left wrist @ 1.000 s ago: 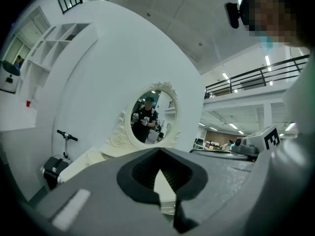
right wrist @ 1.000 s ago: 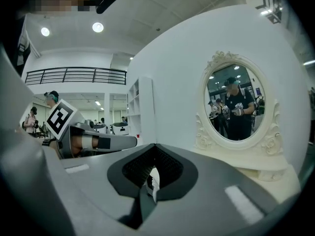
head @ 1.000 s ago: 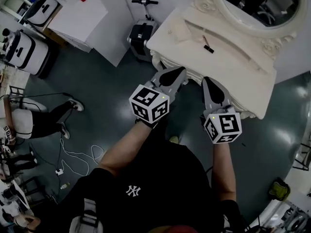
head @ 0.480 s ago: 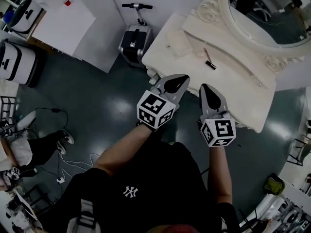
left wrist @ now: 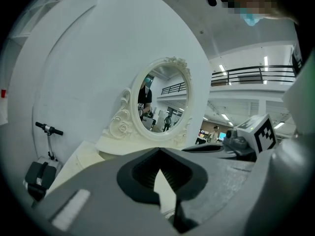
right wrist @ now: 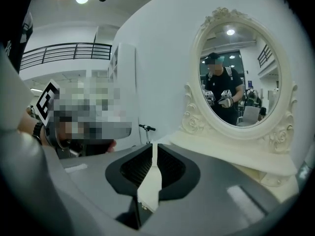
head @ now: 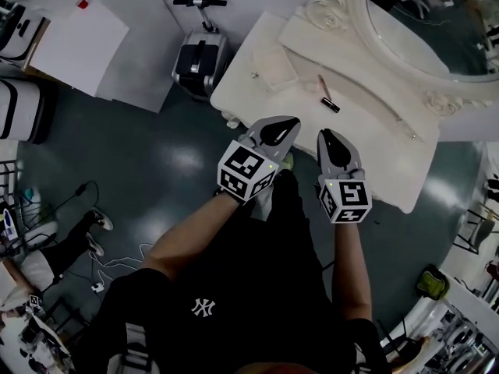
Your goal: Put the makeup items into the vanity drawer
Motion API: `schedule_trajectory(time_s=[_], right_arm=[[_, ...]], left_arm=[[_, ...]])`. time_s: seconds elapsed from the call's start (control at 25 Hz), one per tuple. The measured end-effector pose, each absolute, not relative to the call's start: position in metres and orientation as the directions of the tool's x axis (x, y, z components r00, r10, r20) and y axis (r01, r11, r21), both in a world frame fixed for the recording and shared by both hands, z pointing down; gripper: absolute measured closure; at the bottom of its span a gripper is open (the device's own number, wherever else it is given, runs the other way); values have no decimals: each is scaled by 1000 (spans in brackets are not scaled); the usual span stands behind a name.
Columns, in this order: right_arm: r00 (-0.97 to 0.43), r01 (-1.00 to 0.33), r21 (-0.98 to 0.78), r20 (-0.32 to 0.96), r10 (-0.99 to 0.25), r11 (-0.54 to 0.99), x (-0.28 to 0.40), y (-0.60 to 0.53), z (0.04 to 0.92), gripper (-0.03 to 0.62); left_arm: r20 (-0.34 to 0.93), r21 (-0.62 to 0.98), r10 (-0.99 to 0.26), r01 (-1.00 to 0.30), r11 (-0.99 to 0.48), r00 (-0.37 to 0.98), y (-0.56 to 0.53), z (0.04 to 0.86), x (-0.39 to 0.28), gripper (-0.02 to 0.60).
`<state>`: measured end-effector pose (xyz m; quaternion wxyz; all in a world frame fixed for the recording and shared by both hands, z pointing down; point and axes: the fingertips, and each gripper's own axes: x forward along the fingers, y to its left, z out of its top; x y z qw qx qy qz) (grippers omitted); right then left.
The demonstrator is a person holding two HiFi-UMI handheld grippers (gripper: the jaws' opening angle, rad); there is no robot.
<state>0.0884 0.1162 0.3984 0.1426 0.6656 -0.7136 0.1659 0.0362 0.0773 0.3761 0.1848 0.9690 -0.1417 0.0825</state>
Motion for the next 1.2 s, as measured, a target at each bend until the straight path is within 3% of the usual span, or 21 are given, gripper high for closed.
schedule_trajectory(time_s=[0.44,1.2], right_arm=[[-160,-973,41,587,-793,227,176,67,484,512],[-227,-920,17,792,-566,392,232,50,641,434]], left_arm=[[273,327,-311,-391,-860,911,37,420,104,581],[435,366,-308,-479,-798,846,8,526,166,581]])
